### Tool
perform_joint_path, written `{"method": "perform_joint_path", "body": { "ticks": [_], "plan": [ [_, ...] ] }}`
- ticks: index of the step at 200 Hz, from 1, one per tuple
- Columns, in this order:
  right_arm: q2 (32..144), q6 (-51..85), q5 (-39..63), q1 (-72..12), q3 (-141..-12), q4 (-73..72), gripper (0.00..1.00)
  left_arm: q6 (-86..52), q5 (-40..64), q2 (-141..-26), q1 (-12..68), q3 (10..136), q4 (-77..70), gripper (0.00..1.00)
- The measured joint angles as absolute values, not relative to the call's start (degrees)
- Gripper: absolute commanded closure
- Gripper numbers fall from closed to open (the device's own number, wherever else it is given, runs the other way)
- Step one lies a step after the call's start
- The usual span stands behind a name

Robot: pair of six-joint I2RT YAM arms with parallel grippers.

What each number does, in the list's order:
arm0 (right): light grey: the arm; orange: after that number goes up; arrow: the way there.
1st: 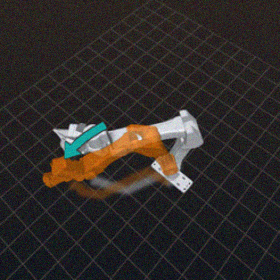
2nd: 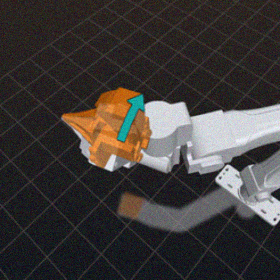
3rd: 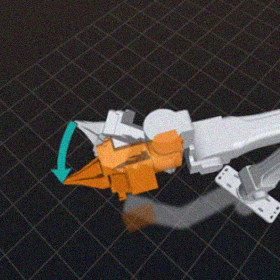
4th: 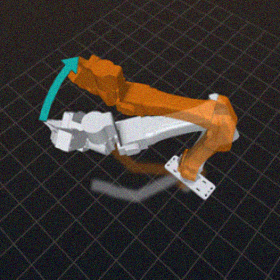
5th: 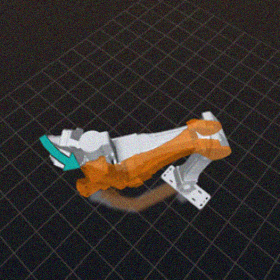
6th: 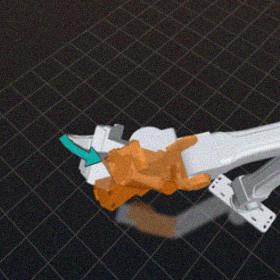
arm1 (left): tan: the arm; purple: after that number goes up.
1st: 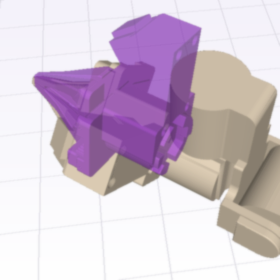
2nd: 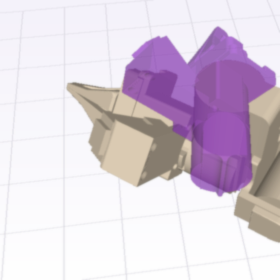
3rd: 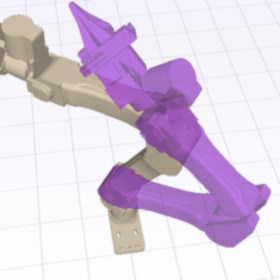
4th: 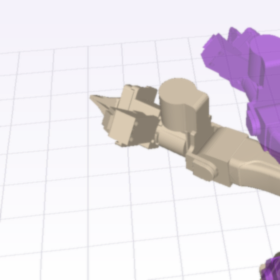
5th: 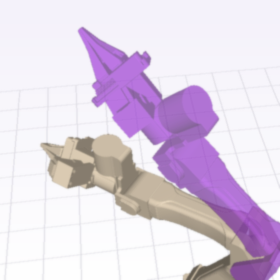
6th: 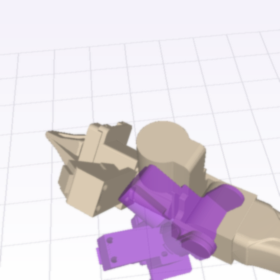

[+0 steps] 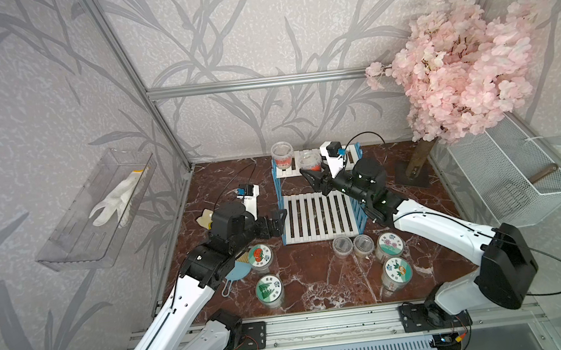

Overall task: Place the seed container on the shelf
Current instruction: Place the seed jar on the shelf.

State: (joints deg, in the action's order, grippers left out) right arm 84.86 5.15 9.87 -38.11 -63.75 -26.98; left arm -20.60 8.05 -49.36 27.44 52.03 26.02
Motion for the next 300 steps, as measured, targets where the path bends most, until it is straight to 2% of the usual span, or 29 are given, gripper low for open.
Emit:
{"method": "perform_joint_path", "body": {
  "ticks": [110,163,242,300],
  "plan": [
    [94.94,4.58,4.16,-35.94,-74.35,-23.99,0.35,-20.53,8.88,-49.32,27.29,51.16,26.09,0.00],
    [95.66,4.40,2.70,-35.92,-75.20,-22.55,0.33,-20.51,8.86,-49.19,27.20,51.16,26.15,0.00],
    [95.26,3.31,3.46,-35.88,-75.20,-17.37,0.22,-20.40,8.91,-49.47,27.16,51.16,26.15,0.00],
    [89.86,2.26,5.69,-35.86,-75.18,-10.94,0.06,-20.03,10.31,-50.89,26.94,51.16,26.22,0.00]
  ]
}}
